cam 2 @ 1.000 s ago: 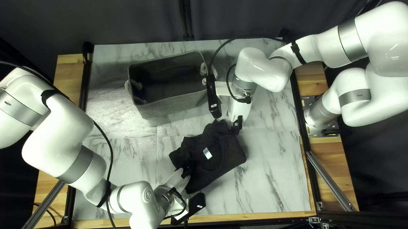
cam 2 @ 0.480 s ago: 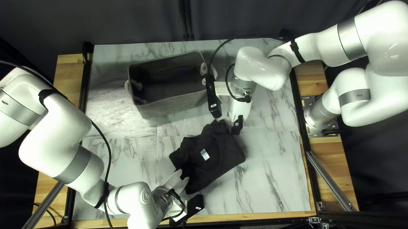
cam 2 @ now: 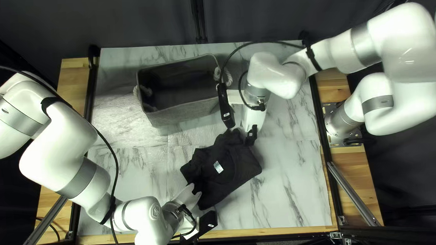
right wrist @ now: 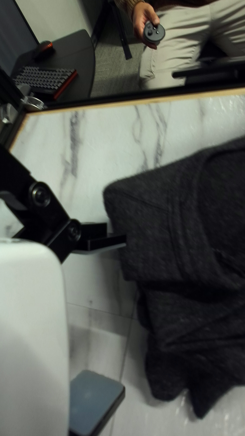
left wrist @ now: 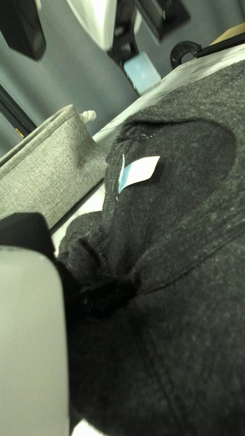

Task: Pick up a folded sweatshirt and place it into a fabric basket

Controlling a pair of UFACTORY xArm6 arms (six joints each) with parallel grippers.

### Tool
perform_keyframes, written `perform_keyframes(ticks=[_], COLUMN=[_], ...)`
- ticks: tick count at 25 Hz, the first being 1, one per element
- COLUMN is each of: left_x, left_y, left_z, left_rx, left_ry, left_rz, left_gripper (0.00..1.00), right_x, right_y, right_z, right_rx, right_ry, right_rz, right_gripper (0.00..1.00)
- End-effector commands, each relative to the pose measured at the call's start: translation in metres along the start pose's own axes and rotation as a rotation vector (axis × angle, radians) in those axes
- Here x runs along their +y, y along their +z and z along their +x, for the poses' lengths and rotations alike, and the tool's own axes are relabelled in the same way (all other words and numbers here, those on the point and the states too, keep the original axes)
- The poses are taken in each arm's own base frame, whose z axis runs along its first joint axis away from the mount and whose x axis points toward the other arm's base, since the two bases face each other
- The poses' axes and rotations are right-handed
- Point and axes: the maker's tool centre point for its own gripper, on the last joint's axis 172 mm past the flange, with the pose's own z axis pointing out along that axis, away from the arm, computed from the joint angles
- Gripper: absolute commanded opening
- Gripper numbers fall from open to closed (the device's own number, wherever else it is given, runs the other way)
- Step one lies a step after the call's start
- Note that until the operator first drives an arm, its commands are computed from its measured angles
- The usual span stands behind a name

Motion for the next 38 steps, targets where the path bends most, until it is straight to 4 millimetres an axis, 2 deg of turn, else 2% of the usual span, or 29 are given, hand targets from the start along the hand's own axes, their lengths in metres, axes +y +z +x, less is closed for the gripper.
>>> perform_keyframes(ticks=[1,7,14,27,33,38], left_x=[-0.001,-0.002,-0.002,-0.003,-0.003,-0.004], left_y=[0.0,0.0,0.001,0.0,-0.001,0.0], left_z=[0.001,0.002,0.0,0.001,0.001,0.002], left_rx=[0.0,-0.002,-0.016,-0.019,-0.023,-0.025], left_ry=[0.005,0.013,0.011,0.013,0.014,0.014], left_rz=[-0.001,0.002,0.01,0.02,0.023,0.026], left_gripper=[0.0,0.0,0.0,0.0,0.0,0.0], right_x=[0.004,0.01,0.003,0.003,0.007,0.007], right_y=[0.009,0.014,0.022,0.031,0.042,0.043], right_z=[0.0,0.001,0.003,-0.001,-0.004,-0.005], right_rx=[0.008,-0.001,-0.052,-0.065,-0.061,-0.066], right_ry=[0.009,0.014,-0.018,-0.074,-0.119,-0.127], right_rz=[0.029,0.041,0.103,0.039,0.047,0.059], right_gripper=[1.0,1.0,1.0,1.0,1.0,1.0])
